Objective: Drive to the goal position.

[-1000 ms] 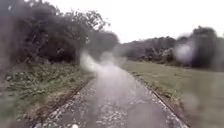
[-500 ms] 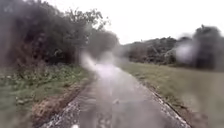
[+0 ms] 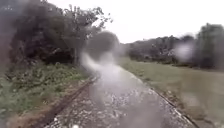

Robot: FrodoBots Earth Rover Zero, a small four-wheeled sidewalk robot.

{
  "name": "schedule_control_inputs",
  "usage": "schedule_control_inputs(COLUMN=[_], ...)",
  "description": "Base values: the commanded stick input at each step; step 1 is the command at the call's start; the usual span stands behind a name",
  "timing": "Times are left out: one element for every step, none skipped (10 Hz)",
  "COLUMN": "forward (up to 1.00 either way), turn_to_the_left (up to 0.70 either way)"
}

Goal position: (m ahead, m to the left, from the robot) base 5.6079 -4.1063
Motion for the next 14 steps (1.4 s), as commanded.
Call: schedule_control_inputs(forward=[0.85, 0.85, 0.85, 0.85, 0.85, 0.85, 0.85, 0.85, 0.85, 0.85, 0.85, 0.85, 0.85, 0.85], turn_to_the_left=[-0.04, -0.1, -0.34, -0.34, -0.34, -0.34, -0.34, 0.01, 0.02, 0.02, 0.02, 0.02, 0.02, 0.02])
